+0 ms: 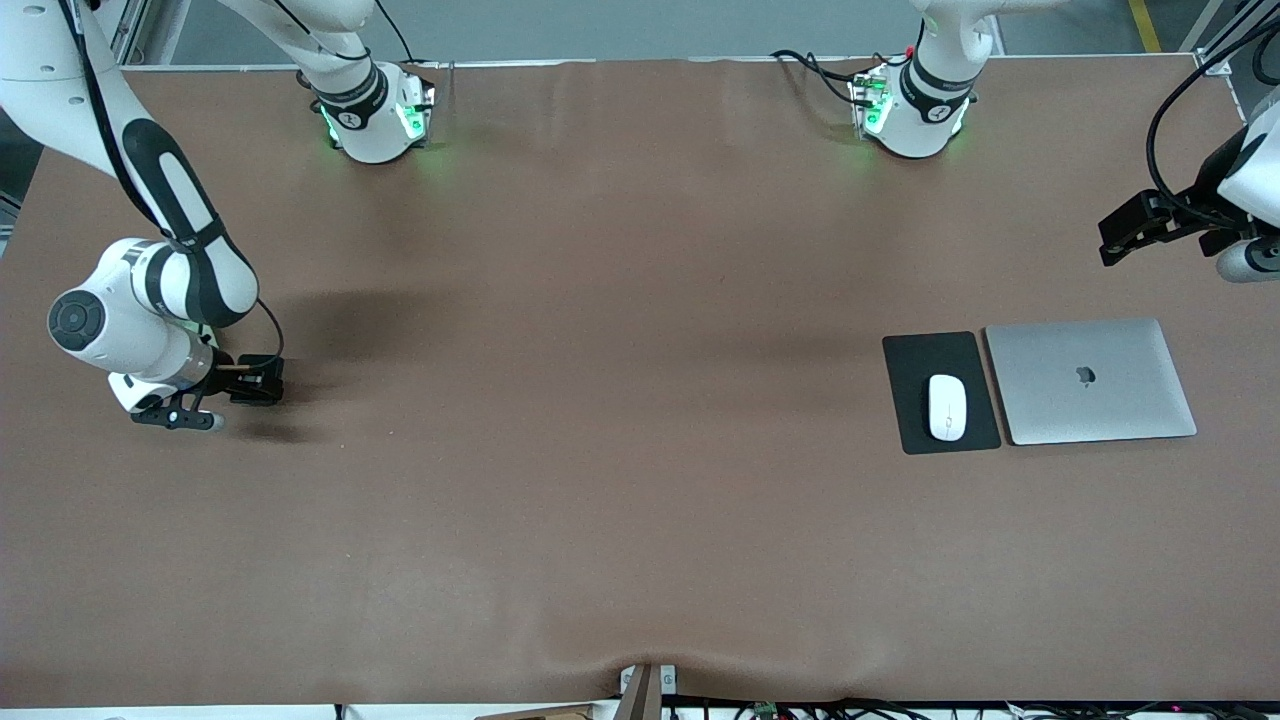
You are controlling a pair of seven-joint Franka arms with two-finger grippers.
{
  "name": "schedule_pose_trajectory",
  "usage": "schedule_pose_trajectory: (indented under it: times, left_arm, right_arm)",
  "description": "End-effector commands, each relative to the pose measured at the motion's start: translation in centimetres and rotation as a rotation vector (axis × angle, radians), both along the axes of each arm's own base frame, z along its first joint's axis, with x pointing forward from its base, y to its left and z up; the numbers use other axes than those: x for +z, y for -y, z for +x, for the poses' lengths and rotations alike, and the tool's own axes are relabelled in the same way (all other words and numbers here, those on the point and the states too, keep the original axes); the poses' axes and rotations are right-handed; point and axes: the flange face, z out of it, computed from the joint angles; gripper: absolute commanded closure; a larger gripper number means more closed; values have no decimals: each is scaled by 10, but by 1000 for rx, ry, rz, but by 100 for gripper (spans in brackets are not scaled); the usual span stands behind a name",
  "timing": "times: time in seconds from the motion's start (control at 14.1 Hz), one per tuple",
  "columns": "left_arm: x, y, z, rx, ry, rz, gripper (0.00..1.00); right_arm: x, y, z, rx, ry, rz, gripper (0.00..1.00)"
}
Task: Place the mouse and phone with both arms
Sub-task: 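Carry the black phone with the right gripper toward the green toy, then lower the phone beside the green toy and open the right gripper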
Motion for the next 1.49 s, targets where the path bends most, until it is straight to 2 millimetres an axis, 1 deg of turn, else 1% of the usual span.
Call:
schedule_pose_trajectory:
  times: [0.0,0.14,0.21,0.28,0.36,0.5,0.57,0.71,0.78,0.85,0.92,0.99,1.07,1.14,1.21,1.28,1.42]
  left_arm:
    - [4,0,-8,2,-5,-16,0]
    - [-1,0,-5,3,-7,-17,0]
    - [1,0,-4,2,4,-18,0]
    - [0,1,-3,3,6,-27,0]
    - [-1,3,-3,2,0,-44,0]
    - [1,-1,-4,9,1,-47,0]
    - [2,-2,-6,11,-2,-46,0]
    - [3,-4,-7,16,-3,-47,0]
    - [4,-4,-8,16,-5,-46,0]
    - [5,-4,-10,17,-9,-44,0]
    - [6,-4,-11,17,-9,-44,0]
    - [8,-4,-12,15,-9,-43,0]
    - [10,-4,-15,14,-8,-44,0]
    - [11,-4,-16,14,-8,-44,0]
    - [10,-4,-17,-1,-13,-42,0]
    - [9,-4,-17,-3,-15,-43,0]
    - [9,-4,-18,-3,-15,-43,0]
  right_arm:
    - [-5,19,-6,31,13,4,92]
    - [-5,19,-6,31,11,4,87]
    - [-5,18,-5,32,12,5,68]
    - [-5,17,-6,34,4,6,16]
    - [-6,17,-7,29,0,7,0]
    - [-5,15,-6,27,-11,9,0]
    - [0,15,-3,27,-10,7,0]
    - [27,12,17,40,-27,8,0]
    - [43,7,30,50,-60,12,0]
    - [61,-3,45,67,-85,15,0]
    - [81,-16,59,71,-101,20,0]
    - [104,-37,73,68,-120,15,0]
    - [126,-53,81,62,-136,9,0]
    - [148,-77,86,68,-148,5,0]
    - [175,-111,86,69,-137,-10,0]
    - [201,-135,82,58,-112,-23,0]
    - [246,-163,67,65,-112,-33,0]
